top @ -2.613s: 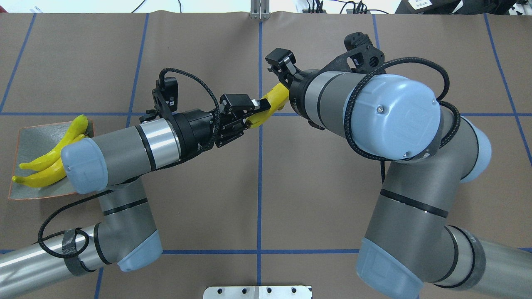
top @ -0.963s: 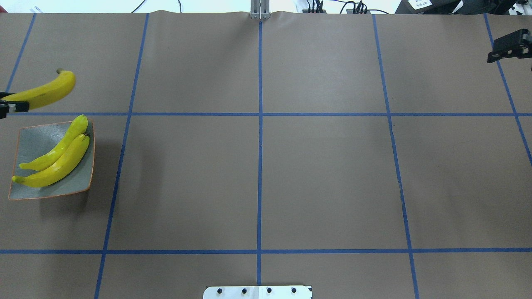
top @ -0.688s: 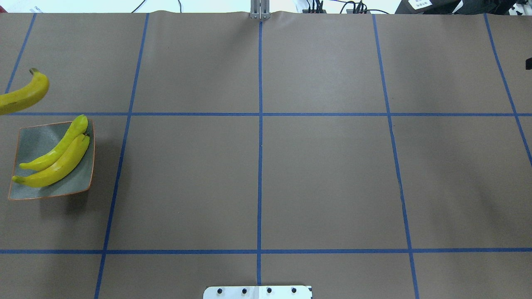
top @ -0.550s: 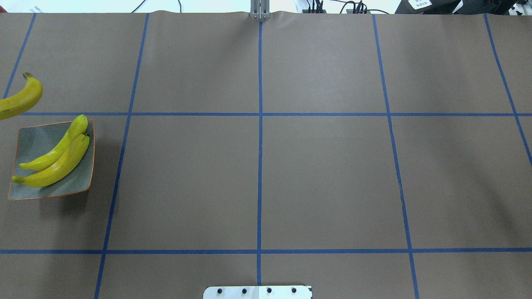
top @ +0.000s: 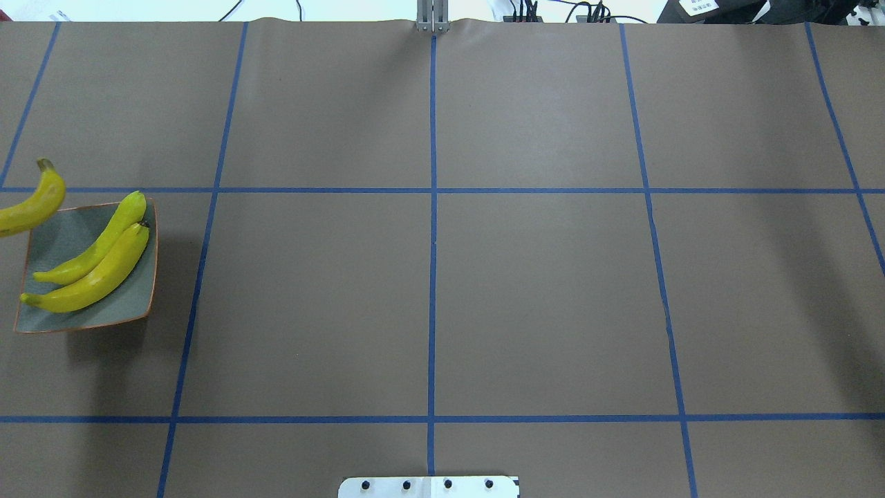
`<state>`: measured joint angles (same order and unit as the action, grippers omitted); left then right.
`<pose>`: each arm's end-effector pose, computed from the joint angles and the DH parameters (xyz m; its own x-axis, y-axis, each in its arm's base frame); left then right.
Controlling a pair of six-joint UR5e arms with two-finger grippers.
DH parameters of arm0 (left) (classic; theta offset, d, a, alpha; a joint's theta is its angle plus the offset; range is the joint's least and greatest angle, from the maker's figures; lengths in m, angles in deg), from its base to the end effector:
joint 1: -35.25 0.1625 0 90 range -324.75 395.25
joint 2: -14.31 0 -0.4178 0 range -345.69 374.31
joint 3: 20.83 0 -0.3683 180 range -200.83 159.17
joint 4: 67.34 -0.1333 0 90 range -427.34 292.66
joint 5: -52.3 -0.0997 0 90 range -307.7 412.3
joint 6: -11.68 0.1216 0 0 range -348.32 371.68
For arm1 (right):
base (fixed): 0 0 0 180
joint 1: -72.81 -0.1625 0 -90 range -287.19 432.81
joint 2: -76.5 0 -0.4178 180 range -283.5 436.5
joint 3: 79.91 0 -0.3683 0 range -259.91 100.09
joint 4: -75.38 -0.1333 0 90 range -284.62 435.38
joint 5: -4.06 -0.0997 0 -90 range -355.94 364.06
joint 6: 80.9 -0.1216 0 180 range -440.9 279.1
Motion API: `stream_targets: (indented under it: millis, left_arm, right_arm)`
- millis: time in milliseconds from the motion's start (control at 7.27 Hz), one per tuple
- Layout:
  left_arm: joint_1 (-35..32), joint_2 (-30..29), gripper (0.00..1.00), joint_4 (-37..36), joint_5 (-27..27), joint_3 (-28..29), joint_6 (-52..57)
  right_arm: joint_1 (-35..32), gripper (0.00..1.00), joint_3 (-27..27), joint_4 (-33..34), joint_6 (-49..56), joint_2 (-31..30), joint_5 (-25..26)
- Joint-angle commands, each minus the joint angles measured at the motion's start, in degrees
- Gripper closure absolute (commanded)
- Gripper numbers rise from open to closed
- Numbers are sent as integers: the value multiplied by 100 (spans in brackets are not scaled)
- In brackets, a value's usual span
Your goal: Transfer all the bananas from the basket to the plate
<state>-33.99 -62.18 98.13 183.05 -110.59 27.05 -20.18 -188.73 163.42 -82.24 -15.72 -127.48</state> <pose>0.0873 -0.3824 0.6121 0.4421 0.8946 -0.0648 -0.2957 0.2135 0.9311 0.0766 -0.4569 0.5293 0.7571 -0.1496 0.6359 -0.0672 0.9505 0.3035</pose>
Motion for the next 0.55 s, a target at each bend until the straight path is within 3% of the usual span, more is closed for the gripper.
stream_targets:
  millis: [0, 138, 275, 413]
  left_arm:
    - [271, -24, 92, -6, -6, 11, 1]
    - [288, -32, 64, 3, 20, 11, -8]
    - [288, -33, 26, 3, 73, -7, -16]
    - [288, -50, 2, 73, 99, -16, -469]
  right_arm:
    - [-141, 0, 81, 3, 205, -15, -100]
    - [-141, 0, 81, -6, 205, -24, -100]
    - [-150, 0, 72, -6, 205, -24, -100]
    - [-158, 0, 72, 2, 205, -24, -100]
